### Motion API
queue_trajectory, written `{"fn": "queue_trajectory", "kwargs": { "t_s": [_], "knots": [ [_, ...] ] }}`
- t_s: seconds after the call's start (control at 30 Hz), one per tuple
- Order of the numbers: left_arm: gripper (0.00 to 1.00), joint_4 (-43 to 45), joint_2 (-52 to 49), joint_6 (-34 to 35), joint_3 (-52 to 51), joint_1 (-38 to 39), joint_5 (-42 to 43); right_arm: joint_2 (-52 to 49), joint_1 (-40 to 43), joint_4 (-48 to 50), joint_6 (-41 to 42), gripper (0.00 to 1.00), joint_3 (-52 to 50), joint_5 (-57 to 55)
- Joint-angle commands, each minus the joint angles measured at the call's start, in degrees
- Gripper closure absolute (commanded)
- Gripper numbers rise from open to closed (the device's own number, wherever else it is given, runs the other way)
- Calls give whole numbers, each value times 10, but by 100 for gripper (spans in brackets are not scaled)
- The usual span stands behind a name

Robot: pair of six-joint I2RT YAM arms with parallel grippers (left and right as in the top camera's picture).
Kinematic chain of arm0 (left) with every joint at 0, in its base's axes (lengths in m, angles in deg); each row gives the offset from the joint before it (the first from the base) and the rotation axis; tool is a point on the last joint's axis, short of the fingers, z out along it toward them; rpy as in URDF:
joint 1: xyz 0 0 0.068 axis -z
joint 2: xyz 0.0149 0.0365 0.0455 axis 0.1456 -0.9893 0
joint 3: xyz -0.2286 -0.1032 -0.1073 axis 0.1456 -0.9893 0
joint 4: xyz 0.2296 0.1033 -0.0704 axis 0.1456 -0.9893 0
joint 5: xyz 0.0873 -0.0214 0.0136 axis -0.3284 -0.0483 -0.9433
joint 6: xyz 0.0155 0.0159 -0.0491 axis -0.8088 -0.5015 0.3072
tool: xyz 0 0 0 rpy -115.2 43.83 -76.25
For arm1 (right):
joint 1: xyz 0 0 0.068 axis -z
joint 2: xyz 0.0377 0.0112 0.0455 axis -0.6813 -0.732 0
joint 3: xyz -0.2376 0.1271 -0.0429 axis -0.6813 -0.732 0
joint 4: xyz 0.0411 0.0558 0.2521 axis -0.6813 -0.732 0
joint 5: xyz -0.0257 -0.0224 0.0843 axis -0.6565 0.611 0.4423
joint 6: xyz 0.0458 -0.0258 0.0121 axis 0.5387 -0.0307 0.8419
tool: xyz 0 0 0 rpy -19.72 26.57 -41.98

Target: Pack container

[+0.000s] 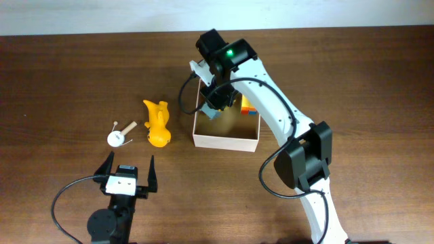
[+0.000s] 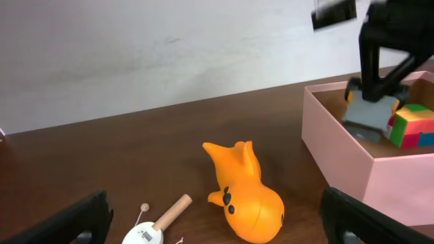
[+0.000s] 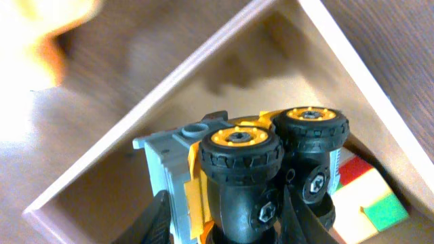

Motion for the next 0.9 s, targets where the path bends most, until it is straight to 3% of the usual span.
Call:
{"fn": "queue_trajectory", "kwargs": {
  "t_s": [0.0,0.2,0.57,0.63,0.73,0.87],
  "knots": [
    [1,-2,5,-9,-3,-2,-4,-3,4,-10,-43,79,34,116],
    [1,-2,5,-9,-3,-2,-4,-3,24,-22,-104,79,42,311],
    [1,-2,5,-9,-3,-2,-4,-3,95,-46,-128,78,42,430],
    [1,-2,5,-9,-3,-2,-4,-3,102,-52,-135,58,42,448],
    [1,-2,5,-10,-3,-2,-4,-3,104,-57,-136,38,42,450],
    [1,-2,5,-9,-3,-2,-4,-3,100,-70,-136,29,42,433]
  ]
}}
